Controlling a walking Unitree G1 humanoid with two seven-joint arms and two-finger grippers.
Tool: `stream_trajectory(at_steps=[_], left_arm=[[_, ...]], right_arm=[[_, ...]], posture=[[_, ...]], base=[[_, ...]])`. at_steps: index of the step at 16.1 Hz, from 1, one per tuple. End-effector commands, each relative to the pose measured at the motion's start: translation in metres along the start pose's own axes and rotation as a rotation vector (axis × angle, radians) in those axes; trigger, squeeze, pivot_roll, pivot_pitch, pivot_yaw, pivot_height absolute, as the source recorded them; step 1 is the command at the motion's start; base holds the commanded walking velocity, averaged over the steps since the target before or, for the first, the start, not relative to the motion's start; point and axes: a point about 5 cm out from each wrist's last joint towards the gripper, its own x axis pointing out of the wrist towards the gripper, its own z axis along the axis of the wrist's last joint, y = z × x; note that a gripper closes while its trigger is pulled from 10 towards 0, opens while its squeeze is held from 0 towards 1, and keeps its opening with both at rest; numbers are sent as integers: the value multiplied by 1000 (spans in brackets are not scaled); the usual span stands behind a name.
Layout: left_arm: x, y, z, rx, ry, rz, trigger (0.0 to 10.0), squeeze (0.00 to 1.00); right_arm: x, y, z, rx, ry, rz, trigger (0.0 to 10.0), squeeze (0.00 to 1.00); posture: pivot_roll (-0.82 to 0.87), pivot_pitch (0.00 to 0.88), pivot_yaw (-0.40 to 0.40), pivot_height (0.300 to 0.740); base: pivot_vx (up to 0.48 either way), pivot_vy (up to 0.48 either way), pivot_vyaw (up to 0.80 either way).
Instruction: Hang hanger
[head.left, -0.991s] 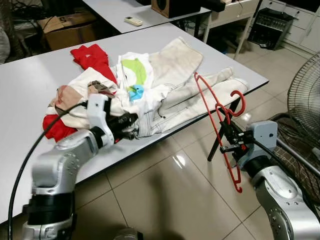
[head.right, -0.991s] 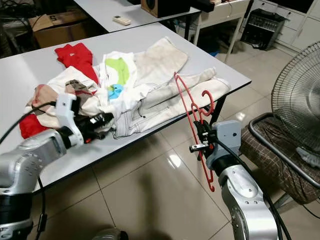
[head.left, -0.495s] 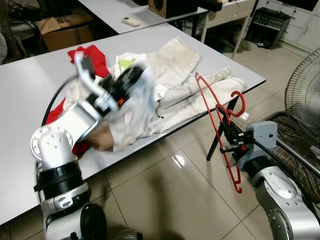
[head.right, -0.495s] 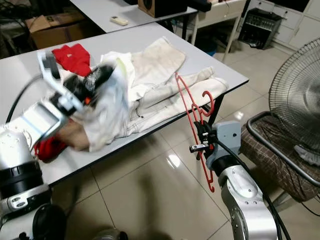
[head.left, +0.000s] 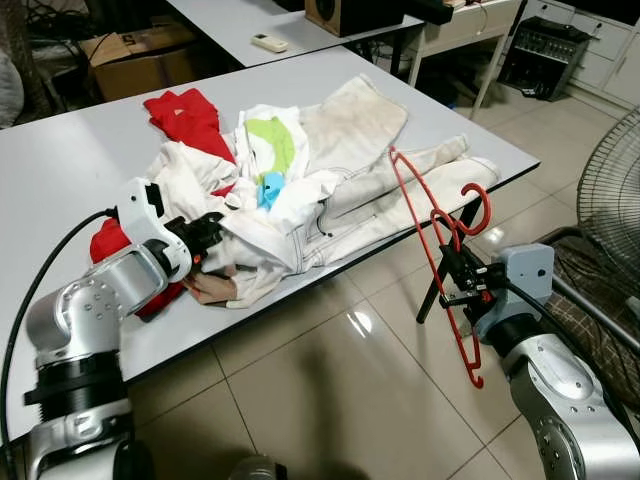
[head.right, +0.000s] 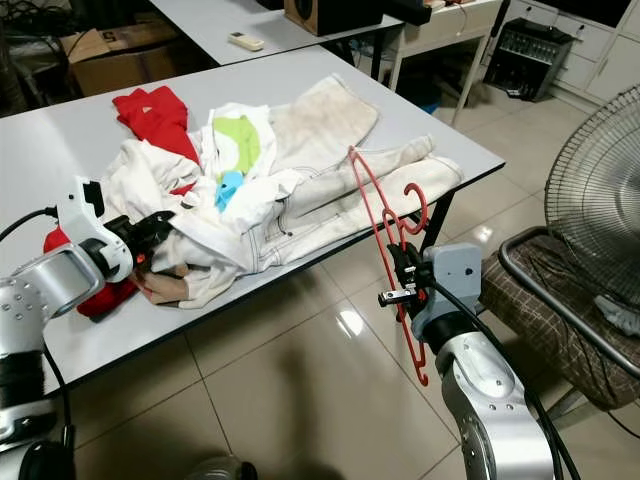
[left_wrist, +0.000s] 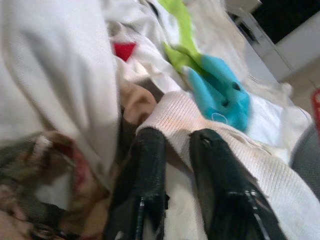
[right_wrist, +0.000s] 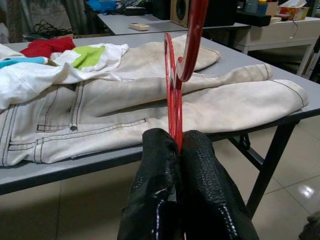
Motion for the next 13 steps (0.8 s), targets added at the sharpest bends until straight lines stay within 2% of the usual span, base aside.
stream_trajectory(at_steps=[1,2,3,6,7,8,9,10,11,12,13], left_arm=[[-4,-6,3,13,9,-49,10000,1000],[-6,-12,5,-33,5,-112,10000,1000],[-11,-19,7,-41,12,-164,10000,1000],[-15,-28,10,-29,11,-213,10000,1000],[-16,-32,14,1,4,-220,10000,1000],[-16,-33,16,38,2,-204,10000,1000],[-16,-28,19,210,17,-103,10000,1000],[-16,-25,22,285,21,-50,10000,1000],[-17,-23,33,277,-23,-7,10000,1000],[-20,-24,41,332,-45,30,10000,1000],[-26,-41,51,400,-60,-22,10000,1000]], right_arm=[[-2,1,2,-9,-6,3,10000,0],[-2,1,2,-9,-6,5,10000,0],[-1,1,2,-10,-7,5,10000,0],[0,0,2,-11,-8,5,10000,0],[0,0,2,-11,-7,6,10000,0],[0,0,2,-12,-6,7,10000,0],[0,1,1,-14,-4,10,10000,0],[1,1,1,-14,-4,12,10000,0],[1,1,2,-16,-5,13,10000,0],[1,1,2,-18,-6,14,10000,0],[1,0,3,-20,-6,15,10000,0]], posture=[[80,39,43,740],[81,38,43,740],[81,36,44,740],[81,34,44,740],[83,34,43,740],[83,34,43,740],[84,34,42,740],[84,33,42,740],[81,33,43,740],[78,33,43,740],[83,37,37,740]], base=[[0,0,0],[0,0,0],[0,0,0],[0,0,0],[0,0,0],[0,0,0],[0,0,0],[0,0,0],[0,0,0],[0,0,0],[0,0,0]])
